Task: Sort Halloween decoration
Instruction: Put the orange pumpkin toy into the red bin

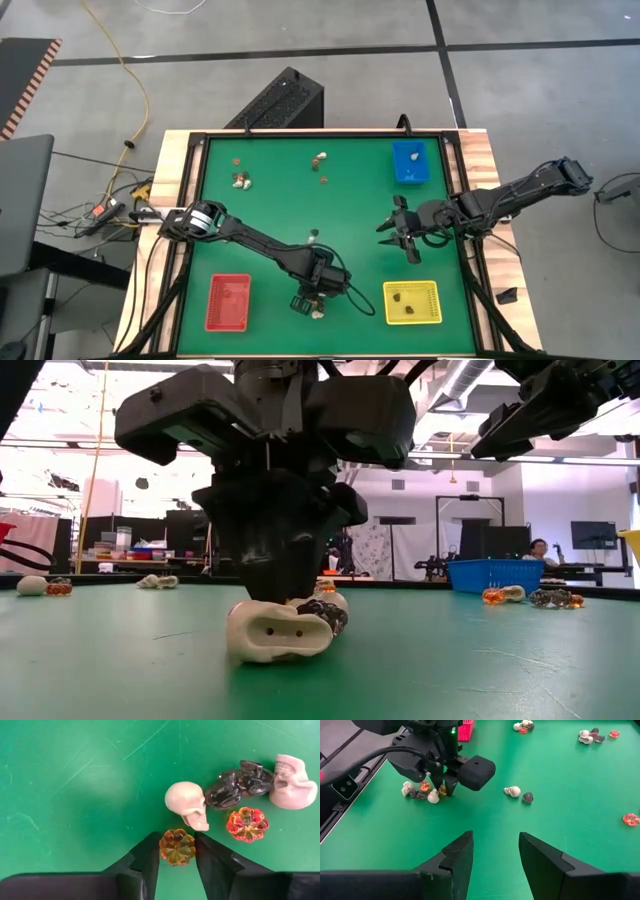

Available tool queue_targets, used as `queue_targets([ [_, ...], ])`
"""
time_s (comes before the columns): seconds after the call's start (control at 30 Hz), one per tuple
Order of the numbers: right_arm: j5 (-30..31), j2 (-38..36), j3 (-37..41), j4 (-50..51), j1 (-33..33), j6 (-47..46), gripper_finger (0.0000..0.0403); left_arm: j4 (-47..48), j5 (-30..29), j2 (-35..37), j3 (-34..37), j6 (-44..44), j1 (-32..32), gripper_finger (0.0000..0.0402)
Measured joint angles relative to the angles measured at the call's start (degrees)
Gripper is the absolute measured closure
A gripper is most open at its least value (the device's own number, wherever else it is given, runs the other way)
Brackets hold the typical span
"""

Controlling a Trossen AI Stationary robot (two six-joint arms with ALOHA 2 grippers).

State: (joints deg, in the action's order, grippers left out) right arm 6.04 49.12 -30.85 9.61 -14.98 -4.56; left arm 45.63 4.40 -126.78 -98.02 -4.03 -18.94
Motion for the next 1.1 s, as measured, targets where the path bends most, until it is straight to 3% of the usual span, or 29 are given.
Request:
queue_targets([
  [0.27,-0.01,0.0,0.0,0.0,0.0,-0.35,0.0214,4.48,-1.68,1.37,0.05,2.35,0.07,0.0324],
  [0.5,-0.05,0.0,0.0,0.02,0.0,-0.39,0.0214,14.35,-9.69,9.31,0.22,12.44,-1.44,0.0312],
  [0.6,-0.3,0.0,0.0,0.21,-0.1,-0.39,0.0214,16.12,-13.16,15.27,3.83,21.13,-4.05,0.0314],
  [0.73,-0.28,0.0,0.0,0.26,-0.97,0.36,0.0214,15.97,-17.15,25.57,15.09,38.62,-9.18,0.0315],
  [0.93,-0.28,-0.02,0.0,0.22,-1.97,1.57,0.0214,8.53,-14.68,40.52,32.5,67.09,-18.71,0.0315],
  [1.1,-0.28,-0.02,0.0,0.17,-1.66,2.02,0.0214,2.87,-17.14,48.2,39.81,79.86,-25.28,0.0315],
])
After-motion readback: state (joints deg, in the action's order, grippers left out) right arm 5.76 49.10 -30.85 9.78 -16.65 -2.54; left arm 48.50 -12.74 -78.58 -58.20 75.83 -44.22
